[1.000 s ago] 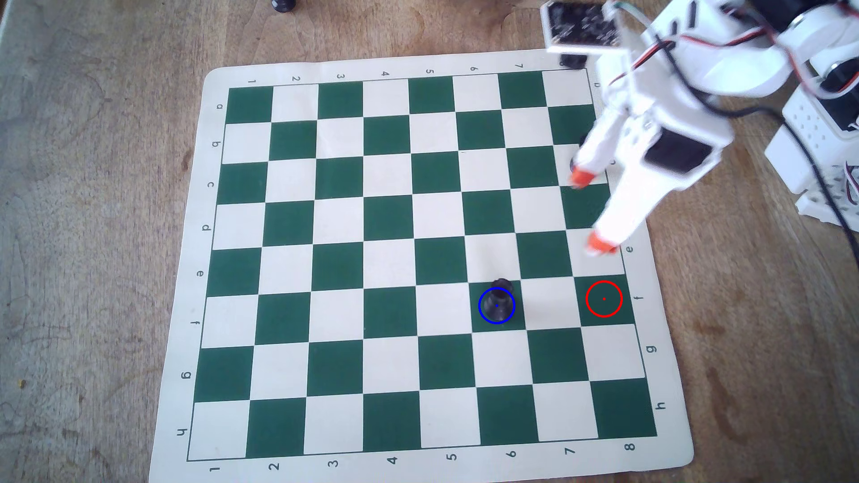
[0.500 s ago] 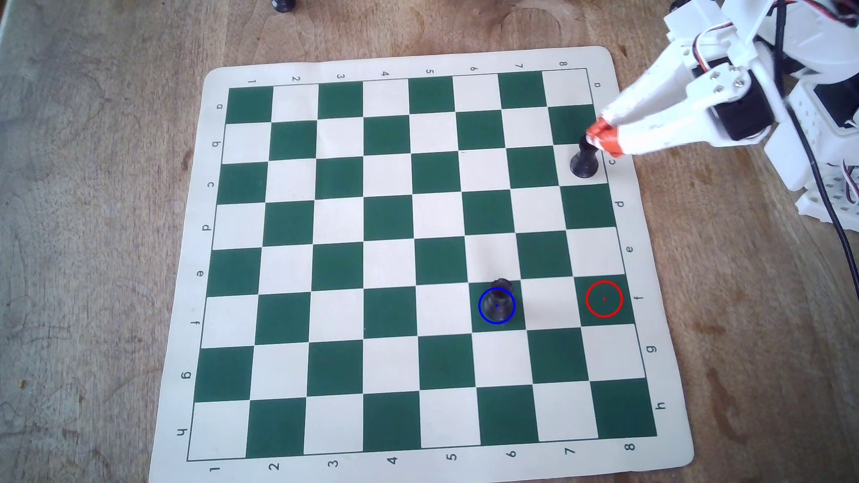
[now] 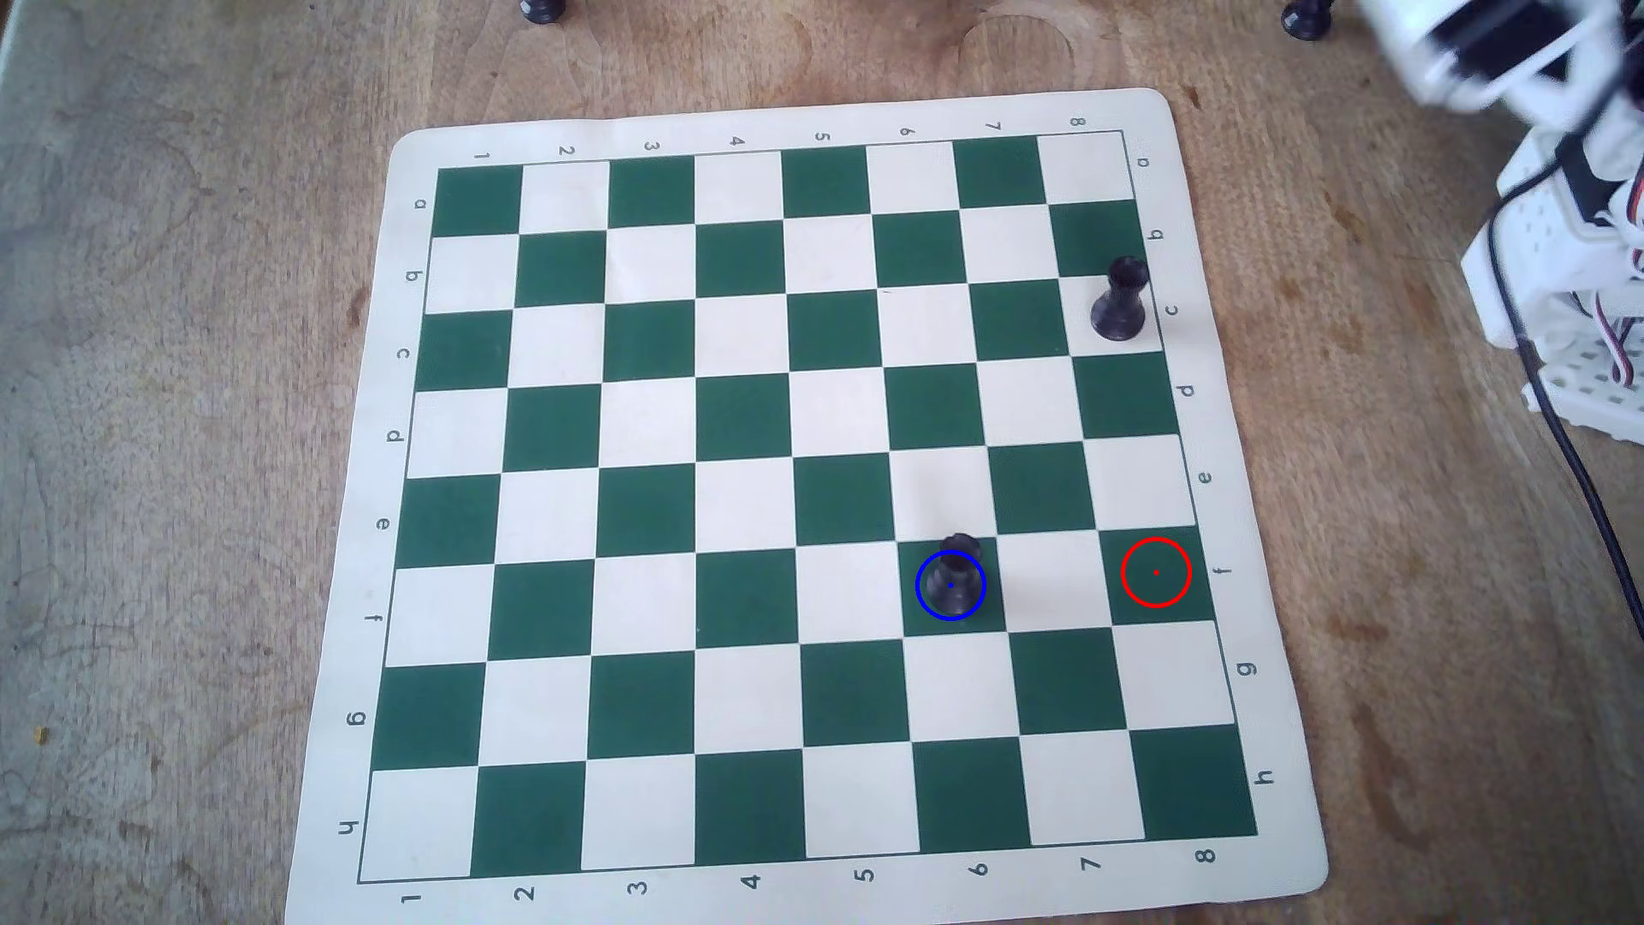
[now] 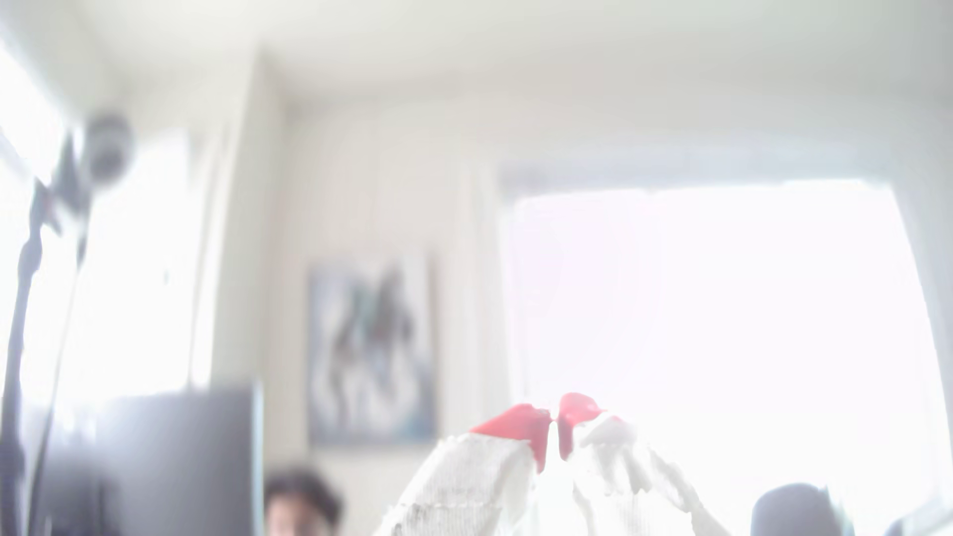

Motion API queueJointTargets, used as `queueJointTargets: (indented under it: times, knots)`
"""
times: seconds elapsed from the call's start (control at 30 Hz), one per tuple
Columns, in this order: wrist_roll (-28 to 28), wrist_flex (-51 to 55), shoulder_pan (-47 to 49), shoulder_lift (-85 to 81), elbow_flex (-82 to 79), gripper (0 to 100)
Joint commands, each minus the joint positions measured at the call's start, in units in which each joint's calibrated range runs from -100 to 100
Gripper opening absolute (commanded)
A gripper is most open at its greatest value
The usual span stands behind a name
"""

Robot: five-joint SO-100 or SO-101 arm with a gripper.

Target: Move the chess piece from red to blue

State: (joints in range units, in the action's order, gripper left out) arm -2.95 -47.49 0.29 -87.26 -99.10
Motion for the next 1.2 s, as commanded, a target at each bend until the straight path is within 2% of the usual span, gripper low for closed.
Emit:
queueJointTargets:
  times: [0.0, 0.13, 0.17, 0.23, 0.37, 1.17]
  knots:
    - [0.44, -22.86, 0.21, -1.28, -0.9, 0]
    - [0.59, -36.95, 0.68, -1.36, -0.9, 0]
    - [0.59, -44.4, 2.79, -1.36, -0.9, 0]
    - [2.0, -47.84, 5.53, -2.12, -0.9, 0]
    - [4.59, -50.13, 7.96, -5.52, -0.9, 0]
    - [5.52, -52.26, 7.72, -8.49, -0.9, 0]
